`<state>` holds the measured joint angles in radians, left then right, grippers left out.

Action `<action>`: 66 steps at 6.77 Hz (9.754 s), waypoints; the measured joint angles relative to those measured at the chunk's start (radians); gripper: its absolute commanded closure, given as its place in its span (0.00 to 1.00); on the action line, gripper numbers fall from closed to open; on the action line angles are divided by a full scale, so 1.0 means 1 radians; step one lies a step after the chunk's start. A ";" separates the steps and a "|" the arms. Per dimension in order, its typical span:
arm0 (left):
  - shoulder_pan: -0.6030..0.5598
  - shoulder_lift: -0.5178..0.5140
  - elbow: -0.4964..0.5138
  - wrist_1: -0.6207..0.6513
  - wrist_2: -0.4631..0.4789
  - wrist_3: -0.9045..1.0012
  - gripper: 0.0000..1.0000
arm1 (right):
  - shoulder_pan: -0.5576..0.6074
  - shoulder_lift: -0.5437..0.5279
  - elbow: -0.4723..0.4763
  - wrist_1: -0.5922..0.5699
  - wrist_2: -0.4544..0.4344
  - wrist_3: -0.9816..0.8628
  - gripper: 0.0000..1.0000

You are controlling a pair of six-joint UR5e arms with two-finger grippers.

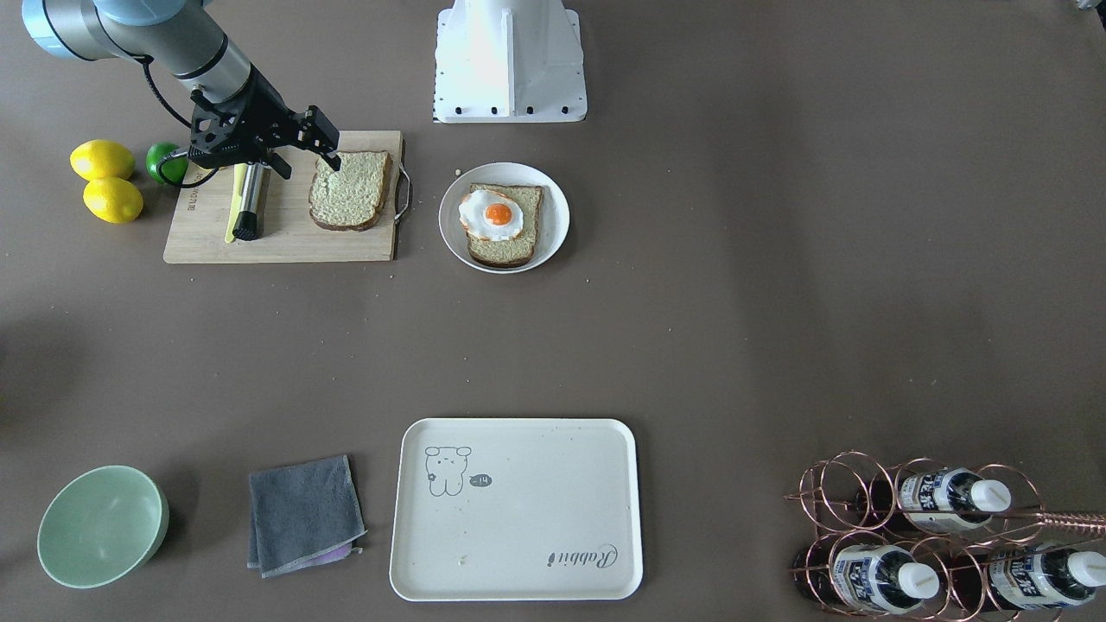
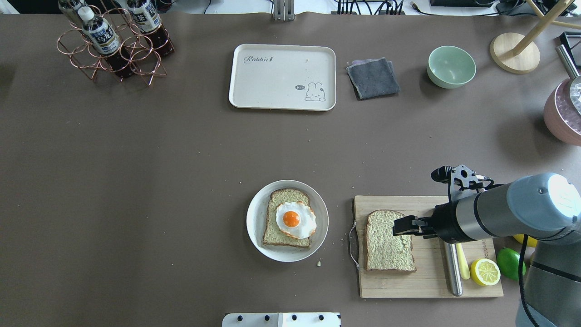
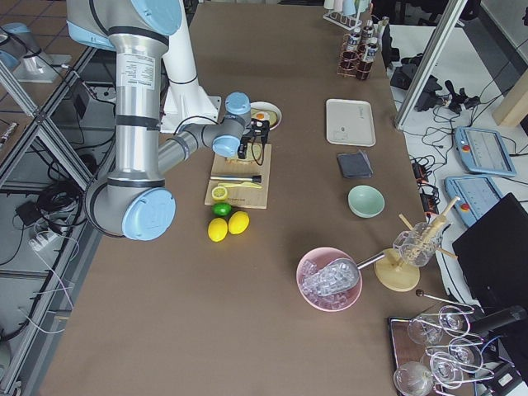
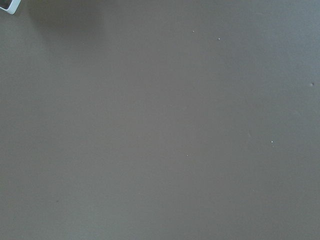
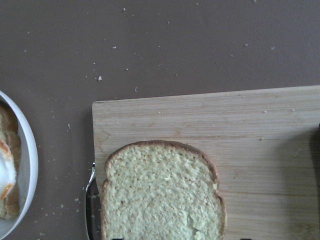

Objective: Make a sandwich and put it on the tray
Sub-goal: 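Lower the right gripper onto the plain bread slice on the cutting board and grasp it, then lift the bread slice with the right gripper and carry it over the egg plate, then lay the bread slice on top of the egg with the right gripper, then open the right gripper and withdraw the right arm to rest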

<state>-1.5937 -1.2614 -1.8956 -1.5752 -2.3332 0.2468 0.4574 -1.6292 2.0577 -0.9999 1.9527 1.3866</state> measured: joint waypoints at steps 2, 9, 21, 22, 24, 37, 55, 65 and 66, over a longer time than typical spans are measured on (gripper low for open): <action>0.000 0.000 0.006 0.000 0.000 0.001 0.03 | -0.010 -0.004 -0.021 -0.004 -0.008 0.001 0.23; 0.000 0.000 0.003 0.000 0.000 0.003 0.03 | -0.021 0.021 -0.084 0.001 -0.011 0.002 0.40; -0.009 0.008 0.000 -0.005 -0.013 0.008 0.03 | 0.073 0.040 -0.064 0.040 0.149 -0.011 1.00; -0.009 0.008 0.000 -0.005 -0.014 0.008 0.03 | 0.097 0.044 -0.064 0.071 0.188 -0.012 1.00; -0.009 0.008 0.002 -0.005 -0.014 0.007 0.03 | 0.124 0.100 -0.075 0.090 0.230 -0.007 1.00; -0.009 0.008 -0.002 -0.005 -0.014 0.006 0.03 | 0.025 0.467 -0.313 0.098 0.163 0.091 1.00; 0.030 0.001 -0.018 -0.100 -0.139 -0.122 0.03 | 0.213 0.306 -0.173 0.109 0.313 0.143 0.00; 0.519 -0.189 -0.146 -0.428 -0.155 -1.044 0.05 | 0.629 -0.083 -0.212 0.072 0.531 -0.467 0.00; 0.579 -0.241 -0.145 -0.428 -0.121 -1.117 0.05 | 0.670 -0.094 -0.216 0.003 0.535 -0.576 0.00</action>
<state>-1.0147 -1.5024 -2.0410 -2.0033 -2.4544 -0.8704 1.1276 -1.7231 1.8419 -0.9969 2.4876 0.8108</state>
